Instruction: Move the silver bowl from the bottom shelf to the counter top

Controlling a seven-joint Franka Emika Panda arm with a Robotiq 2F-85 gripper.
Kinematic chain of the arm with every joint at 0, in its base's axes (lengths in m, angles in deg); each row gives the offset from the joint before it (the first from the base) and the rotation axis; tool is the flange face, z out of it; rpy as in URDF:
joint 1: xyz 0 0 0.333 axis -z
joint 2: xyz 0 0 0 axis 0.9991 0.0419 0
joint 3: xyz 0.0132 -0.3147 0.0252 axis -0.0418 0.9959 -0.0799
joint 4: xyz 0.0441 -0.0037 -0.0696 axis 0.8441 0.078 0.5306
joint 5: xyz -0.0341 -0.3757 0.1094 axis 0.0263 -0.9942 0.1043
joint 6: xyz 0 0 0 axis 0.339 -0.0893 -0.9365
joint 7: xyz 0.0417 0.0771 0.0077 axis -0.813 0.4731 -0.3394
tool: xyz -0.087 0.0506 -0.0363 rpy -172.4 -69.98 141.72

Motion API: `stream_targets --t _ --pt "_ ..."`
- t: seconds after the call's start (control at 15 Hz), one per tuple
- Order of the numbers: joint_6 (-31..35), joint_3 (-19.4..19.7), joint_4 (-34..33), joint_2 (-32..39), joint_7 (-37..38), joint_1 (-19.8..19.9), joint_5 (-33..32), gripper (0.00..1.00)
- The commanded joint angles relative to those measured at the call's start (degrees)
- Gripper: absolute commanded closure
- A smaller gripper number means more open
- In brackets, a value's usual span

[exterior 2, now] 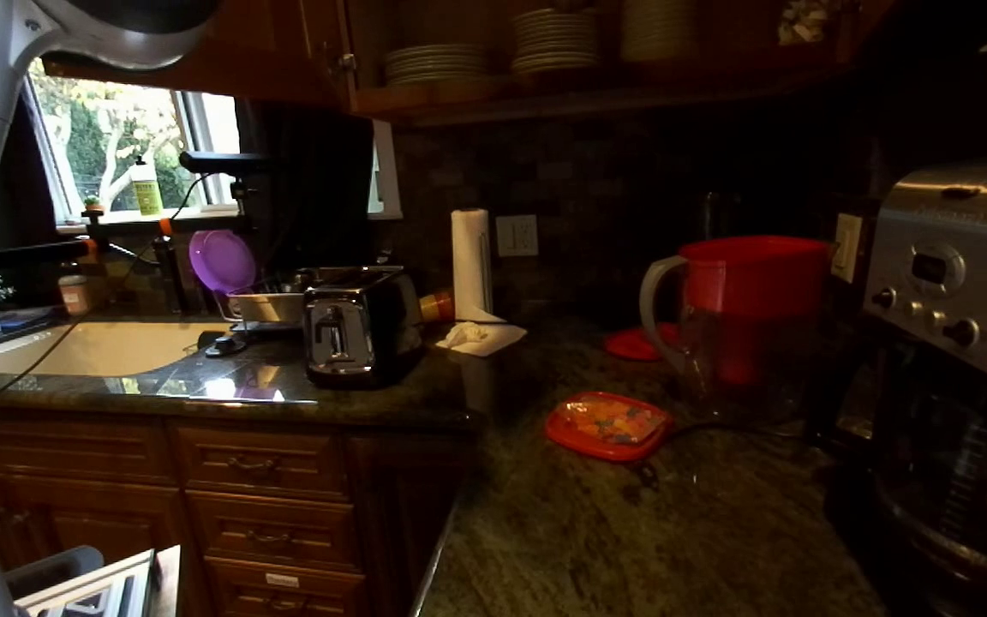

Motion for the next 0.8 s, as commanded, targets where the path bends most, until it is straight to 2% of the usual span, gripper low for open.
stream_targets --t 0.0,0.73 --pt "0.56 -0.64 -0.74 2.02 4.23 -0.11 1.12 0.99" --pt "0.54 -0.42 0.07 3.07 3.77 -0.19 0.2 0.99"
